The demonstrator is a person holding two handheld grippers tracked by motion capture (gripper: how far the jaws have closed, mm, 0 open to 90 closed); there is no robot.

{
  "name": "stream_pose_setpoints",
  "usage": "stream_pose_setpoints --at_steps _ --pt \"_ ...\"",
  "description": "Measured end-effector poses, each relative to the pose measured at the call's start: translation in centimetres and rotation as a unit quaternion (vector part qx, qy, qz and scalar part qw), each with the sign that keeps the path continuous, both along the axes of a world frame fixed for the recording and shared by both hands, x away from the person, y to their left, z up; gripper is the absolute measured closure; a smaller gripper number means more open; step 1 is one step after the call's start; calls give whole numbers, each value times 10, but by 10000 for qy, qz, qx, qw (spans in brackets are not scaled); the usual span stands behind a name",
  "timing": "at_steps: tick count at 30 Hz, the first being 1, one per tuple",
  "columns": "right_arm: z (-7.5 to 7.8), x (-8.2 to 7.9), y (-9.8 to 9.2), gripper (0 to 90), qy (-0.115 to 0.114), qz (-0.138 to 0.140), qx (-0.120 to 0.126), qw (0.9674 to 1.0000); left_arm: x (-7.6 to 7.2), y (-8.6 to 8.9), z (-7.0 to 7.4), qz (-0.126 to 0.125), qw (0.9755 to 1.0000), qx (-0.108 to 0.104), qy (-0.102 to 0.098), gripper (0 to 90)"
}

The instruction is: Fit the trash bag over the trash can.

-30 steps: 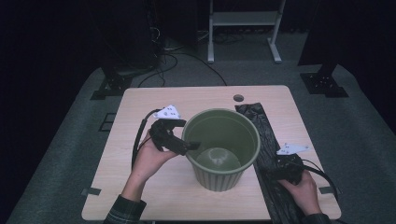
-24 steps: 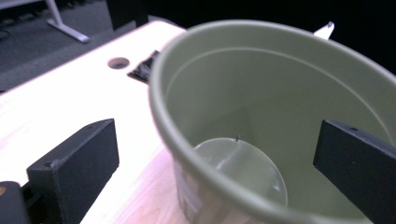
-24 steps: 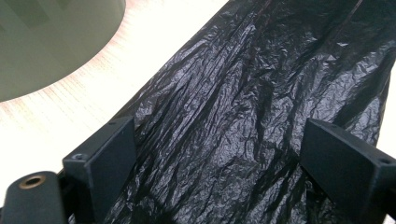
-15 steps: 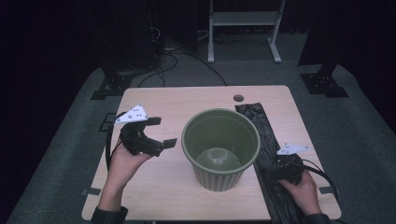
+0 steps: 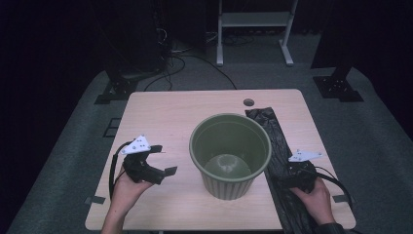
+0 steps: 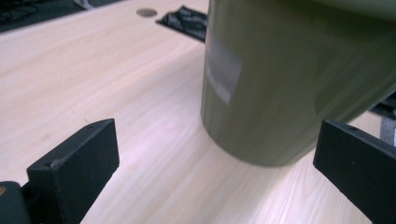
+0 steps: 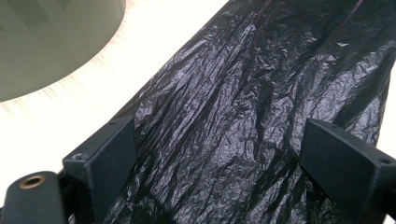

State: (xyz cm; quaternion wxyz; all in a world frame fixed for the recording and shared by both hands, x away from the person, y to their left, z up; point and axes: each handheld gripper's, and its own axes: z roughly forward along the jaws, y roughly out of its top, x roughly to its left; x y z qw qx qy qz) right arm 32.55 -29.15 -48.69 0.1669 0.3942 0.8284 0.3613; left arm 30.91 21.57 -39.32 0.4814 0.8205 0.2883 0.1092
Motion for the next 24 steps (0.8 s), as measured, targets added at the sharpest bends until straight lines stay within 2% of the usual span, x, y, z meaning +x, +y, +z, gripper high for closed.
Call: stream_pose_setpoints --at_steps 1,2,3,5,8,10,11,13,14,15,16,17,19,22,24 --pt "0 0 0 98 1 -1 0 10000 -1 0 -7 7 10000 92 9 0" --pt "0 0 0 99 0 -1 0 10000 -1 0 -7 7 10000 92 9 0" --pt "0 0 0 100 0 -3 1 10000 -3 0 -15 -4 9999 151 1 0" --pt "0 0 0 101 -1 -8 1 10000 -5 0 -19 -4 9999 145 2 0" --pt "0 -2 0 154 -46 12 32 10000 -11 -1 -36 72 9997 227 -37 0" --pt "0 -2 -1 168 -56 -2 43 10000 -13 -2 -41 92 9996 270 -47 0" --pt "1 -3 -1 227 -84 18 71 9999 -15 -2 -50 131 9994 318 -8 0" --pt "1 -5 -2 301 -121 54 96 9999 -17 -3 -58 183 9992 338 56 0" --pt "1 -6 -3 358 -147 78 119 9998 -18 -3 -62 198 9990 392 81 0" --pt "1 -6 -3 358 -147 78 119 9998 -18 -3 -62 198 9990 392 81 0" --pt "1 -7 -3 407 -167 86 133 9997 -19 -5 -66 197 9988 444 98 0" --pt "2 -8 -5 531 -195 102 167 9996 -20 -7 -72 183 9980 582 147 0" --pt "2 -9 -7 628 -217 108 191 9995 -21 -9 -75 154 9973 704 141 0" --pt "2 -10 -10 793 -221 122 216 9994 -21 -11 -80 149 9973 691 199 0" --pt "2 -10 -12 871 -192 173 236 9994 -20 -13 -83 146 9967 764 230 0"
